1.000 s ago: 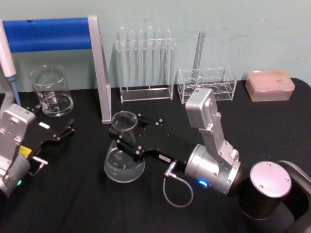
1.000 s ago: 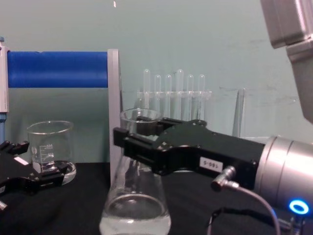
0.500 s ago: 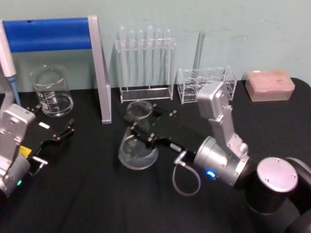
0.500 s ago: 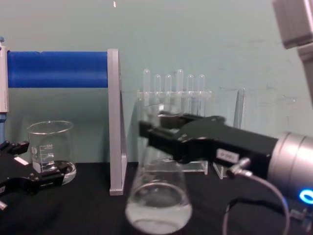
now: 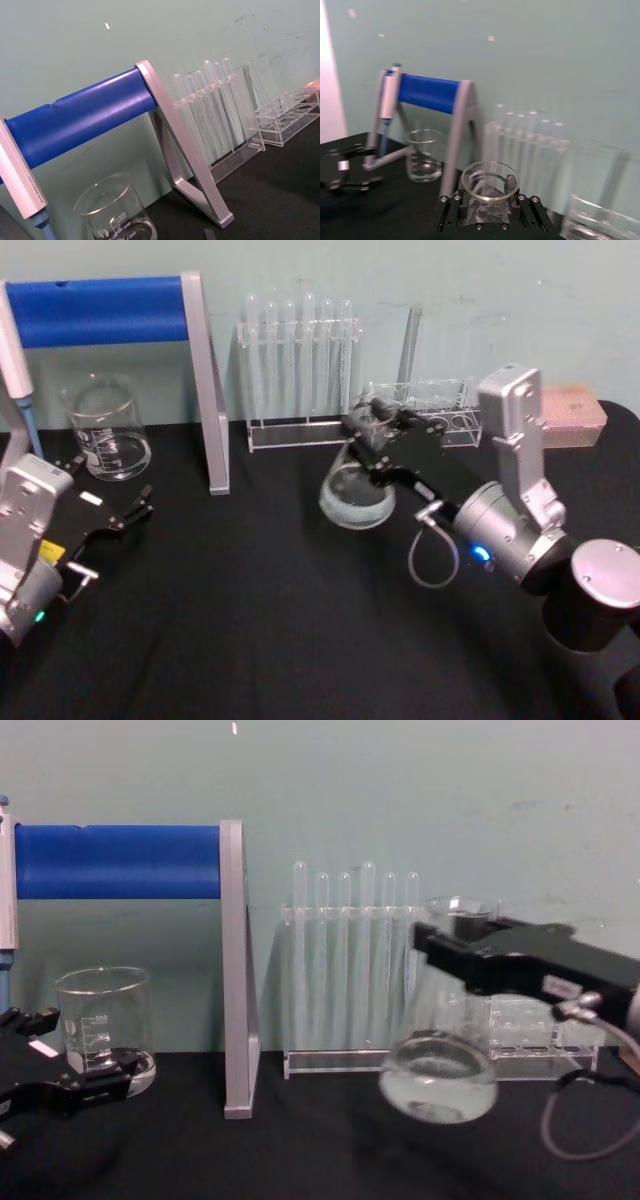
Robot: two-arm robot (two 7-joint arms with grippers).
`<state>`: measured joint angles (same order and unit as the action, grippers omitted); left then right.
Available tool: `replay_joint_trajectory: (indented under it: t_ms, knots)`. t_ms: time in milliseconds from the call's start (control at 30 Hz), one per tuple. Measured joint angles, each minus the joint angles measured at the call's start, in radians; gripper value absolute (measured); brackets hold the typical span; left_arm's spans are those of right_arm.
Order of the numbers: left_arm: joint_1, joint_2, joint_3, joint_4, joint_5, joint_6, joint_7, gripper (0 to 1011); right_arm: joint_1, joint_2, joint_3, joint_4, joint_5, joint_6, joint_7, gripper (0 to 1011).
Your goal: Grasp the erlenmeyer flask with one hand, shake it three times, then place it back.
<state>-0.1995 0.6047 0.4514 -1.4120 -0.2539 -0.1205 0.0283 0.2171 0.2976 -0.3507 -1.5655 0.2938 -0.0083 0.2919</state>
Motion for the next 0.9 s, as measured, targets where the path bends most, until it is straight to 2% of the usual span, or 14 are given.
replay_joint_trajectory:
  t_ms: [267,500,700,900]
  knots:
    - [0.000,0.000,0.000,0.000,0.000,0.000,0.000,1001,-0.007,-0.004,0.076,0.014,-0.015,0.000,-0.046,450]
    - [0.000,0.000,0.000,0.000,0.000,0.000,0.000,1001,-0.011,-0.008,0.123,0.024,-0.030,0.002,-0.064,450]
    - [0.000,0.000,0.000,0.000,0.000,0.000,0.000,1001,-0.013,-0.016,0.146,0.030,-0.042,0.009,-0.068,450]
    - [0.000,0.000,0.000,0.000,0.000,0.000,0.000,1001,-0.016,-0.025,0.141,0.031,-0.052,0.016,-0.053,450]
